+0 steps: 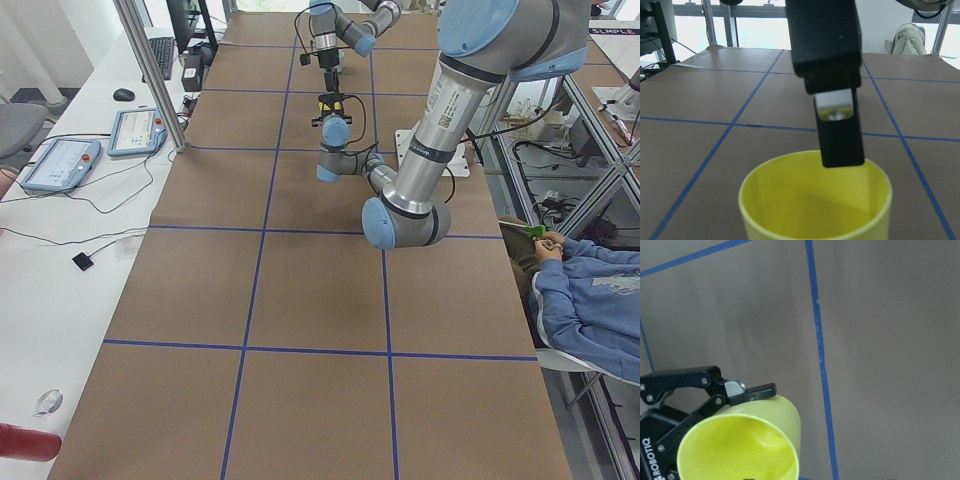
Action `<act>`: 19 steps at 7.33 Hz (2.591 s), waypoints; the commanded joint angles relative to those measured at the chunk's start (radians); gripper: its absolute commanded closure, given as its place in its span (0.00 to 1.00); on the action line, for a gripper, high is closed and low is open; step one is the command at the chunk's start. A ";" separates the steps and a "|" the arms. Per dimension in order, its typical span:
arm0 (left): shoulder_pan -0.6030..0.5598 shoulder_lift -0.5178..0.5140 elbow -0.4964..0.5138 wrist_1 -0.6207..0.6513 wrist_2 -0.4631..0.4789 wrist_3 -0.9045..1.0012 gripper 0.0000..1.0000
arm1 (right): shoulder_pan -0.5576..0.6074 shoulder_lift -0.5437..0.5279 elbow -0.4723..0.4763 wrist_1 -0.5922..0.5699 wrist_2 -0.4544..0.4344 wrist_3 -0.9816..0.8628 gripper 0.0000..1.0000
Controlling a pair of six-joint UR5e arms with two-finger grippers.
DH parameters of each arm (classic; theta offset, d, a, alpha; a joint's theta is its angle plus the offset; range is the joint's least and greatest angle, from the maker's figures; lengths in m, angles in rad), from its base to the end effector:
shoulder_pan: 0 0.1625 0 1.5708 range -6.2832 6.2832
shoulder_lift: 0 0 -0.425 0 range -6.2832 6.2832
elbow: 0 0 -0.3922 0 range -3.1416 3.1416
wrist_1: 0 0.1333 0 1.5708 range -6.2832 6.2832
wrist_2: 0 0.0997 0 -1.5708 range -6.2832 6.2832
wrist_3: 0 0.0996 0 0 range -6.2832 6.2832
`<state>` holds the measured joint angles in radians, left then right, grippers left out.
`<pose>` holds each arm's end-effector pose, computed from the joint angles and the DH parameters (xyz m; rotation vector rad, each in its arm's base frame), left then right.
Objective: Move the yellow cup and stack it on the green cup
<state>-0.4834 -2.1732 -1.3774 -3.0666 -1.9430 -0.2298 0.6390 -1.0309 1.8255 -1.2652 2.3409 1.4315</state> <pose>0.5354 -0.3907 0.2321 1.4000 1.4180 0.9225 -0.4452 -0.4105 0.1907 -0.2399 -1.2158 0.0109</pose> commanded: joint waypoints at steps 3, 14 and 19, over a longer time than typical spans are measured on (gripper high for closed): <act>0.000 -0.011 0.000 0.005 -0.001 -0.019 1.00 | -0.021 0.000 0.004 0.015 -0.048 0.010 0.40; 0.008 -0.011 -0.003 -0.001 -0.001 -0.089 0.10 | -0.001 0.005 0.040 0.017 -0.091 0.086 1.00; 0.008 -0.008 -0.015 -0.003 0.003 -0.103 0.01 | 0.189 -0.117 0.116 -0.014 -0.077 0.155 1.00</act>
<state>-0.4755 -2.1820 -1.3919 -3.0693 -1.9417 -0.3318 0.7525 -1.0819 1.8993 -1.2660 2.2610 1.5665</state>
